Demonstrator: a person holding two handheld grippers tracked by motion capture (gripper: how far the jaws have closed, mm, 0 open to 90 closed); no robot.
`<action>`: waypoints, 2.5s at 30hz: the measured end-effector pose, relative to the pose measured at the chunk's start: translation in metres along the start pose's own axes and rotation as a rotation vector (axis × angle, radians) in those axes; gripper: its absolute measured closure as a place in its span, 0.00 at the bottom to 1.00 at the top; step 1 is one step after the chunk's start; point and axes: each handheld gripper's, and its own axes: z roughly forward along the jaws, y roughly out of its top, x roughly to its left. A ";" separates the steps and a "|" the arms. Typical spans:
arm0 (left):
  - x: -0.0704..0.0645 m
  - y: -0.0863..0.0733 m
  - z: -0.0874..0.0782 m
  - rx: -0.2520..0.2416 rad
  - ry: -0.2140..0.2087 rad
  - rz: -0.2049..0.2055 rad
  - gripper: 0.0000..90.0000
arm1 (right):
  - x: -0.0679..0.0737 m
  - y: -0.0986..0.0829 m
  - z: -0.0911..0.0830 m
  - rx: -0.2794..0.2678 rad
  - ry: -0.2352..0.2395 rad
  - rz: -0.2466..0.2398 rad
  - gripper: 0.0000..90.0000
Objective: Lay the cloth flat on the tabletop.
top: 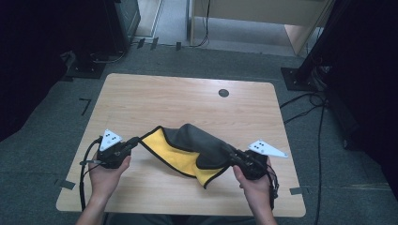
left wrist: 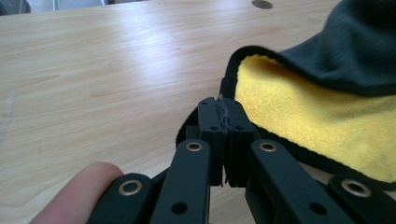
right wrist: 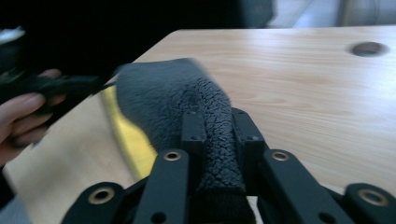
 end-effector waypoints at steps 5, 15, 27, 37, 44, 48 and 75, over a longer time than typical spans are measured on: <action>0.020 -0.009 0.033 0.081 0.031 -0.049 0.98 | -0.036 -0.007 0.018 0.029 -0.344 0.023 0.69; 0.023 -0.032 0.059 0.118 0.070 -0.125 0.80 | 0.012 -0.034 0.059 0.200 0.084 -0.280 0.62; 0.005 -0.037 0.071 0.180 0.163 -0.025 0.86 | 0.007 -0.056 0.085 0.361 -0.084 -0.310 0.92; 0.027 -0.029 0.069 0.157 0.186 -0.044 0.81 | -0.098 -0.006 0.018 0.015 -0.502 0.065 0.64; -0.040 -0.035 0.066 0.133 0.068 0.036 0.60 | -0.081 -0.022 0.024 0.058 -0.292 -0.081 0.60; -0.089 -0.042 0.072 0.164 -0.018 0.109 0.55 | -0.063 -0.041 0.050 0.164 -0.164 -0.145 0.61; -0.035 -0.048 0.066 0.188 0.180 0.089 0.45 | 0.040 -0.110 0.075 0.308 -0.113 -0.303 0.58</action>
